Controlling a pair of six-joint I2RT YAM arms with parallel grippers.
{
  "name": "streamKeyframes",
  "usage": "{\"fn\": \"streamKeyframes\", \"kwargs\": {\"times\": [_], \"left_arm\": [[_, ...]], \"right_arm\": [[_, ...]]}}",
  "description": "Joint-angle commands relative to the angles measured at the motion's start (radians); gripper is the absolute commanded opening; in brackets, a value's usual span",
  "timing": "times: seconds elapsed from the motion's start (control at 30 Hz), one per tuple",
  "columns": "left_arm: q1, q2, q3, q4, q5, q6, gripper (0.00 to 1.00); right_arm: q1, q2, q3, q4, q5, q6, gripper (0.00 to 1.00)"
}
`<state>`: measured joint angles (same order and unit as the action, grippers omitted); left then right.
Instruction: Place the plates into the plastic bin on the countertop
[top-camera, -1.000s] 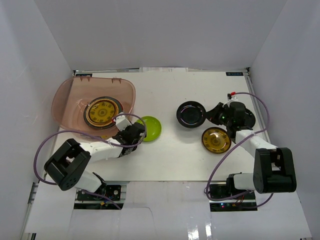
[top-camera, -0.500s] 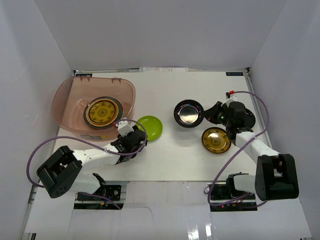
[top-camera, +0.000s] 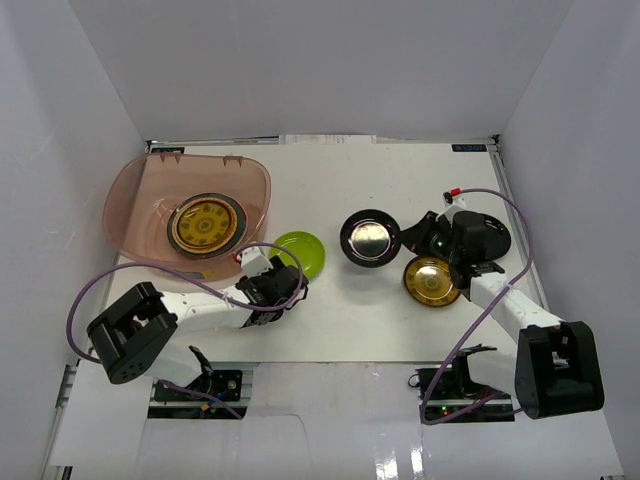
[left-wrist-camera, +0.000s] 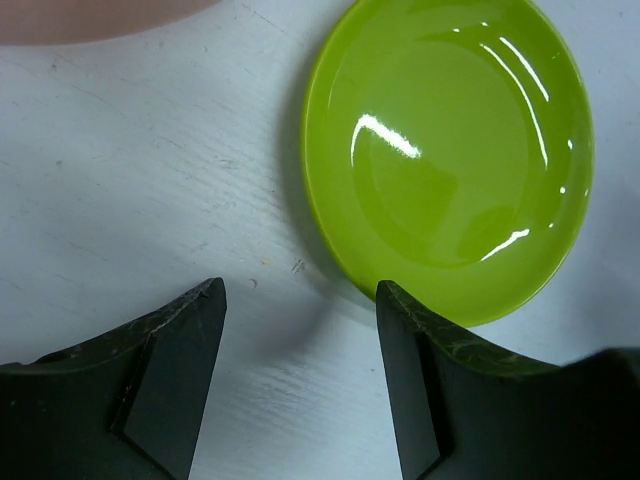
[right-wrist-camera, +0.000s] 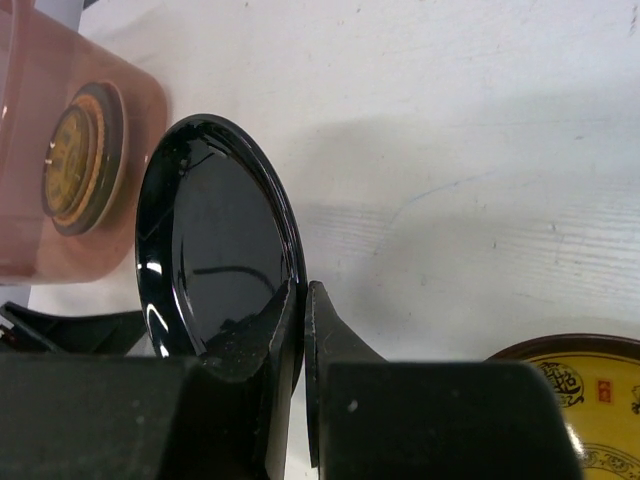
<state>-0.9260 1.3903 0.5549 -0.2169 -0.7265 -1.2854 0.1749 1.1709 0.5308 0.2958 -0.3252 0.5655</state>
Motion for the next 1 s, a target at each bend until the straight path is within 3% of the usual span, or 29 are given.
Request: {"fn": "streamKeyframes", "kwargs": {"times": [0.0, 0.2, 0.33, 0.43, 0.53, 0.83, 0.97], "left_arm": [[-0.019, 0.041, 0.011, -0.021, 0.006, -0.12, 0.73], [-0.043, 0.041, -0.01, 0.056, -0.025, -0.129, 0.76], [-0.042, 0.137, 0.052, 0.028, -0.033, -0.124, 0.73], [-0.04, 0.223, 0.097, 0.021, -0.036, -0.118, 0.61], [-0.039, 0.245, 0.115, 0.022, -0.054, -0.114, 0.55], [-0.036, 0.239, 0.103, 0.036, -0.045, -0.063, 0.02], [-0.045, 0.172, 0.091, 0.043, -0.04, -0.016, 0.0]], "right_arm": [[0.024, -0.022, -0.015, 0.035, -0.032, -0.016, 0.08], [0.049, -0.005, -0.045, 0.058, -0.034, -0.023, 0.08], [0.055, -0.007, -0.055, 0.066, -0.041, -0.019, 0.08], [0.061, -0.04, -0.063, 0.059, -0.04, -0.016, 0.08], [0.066, -0.089, -0.068, 0.037, -0.034, -0.016, 0.08], [0.067, -0.266, -0.069, -0.082, 0.026, -0.03, 0.08], [0.067, -0.341, -0.058, -0.147, 0.054, -0.033, 0.08]]}}
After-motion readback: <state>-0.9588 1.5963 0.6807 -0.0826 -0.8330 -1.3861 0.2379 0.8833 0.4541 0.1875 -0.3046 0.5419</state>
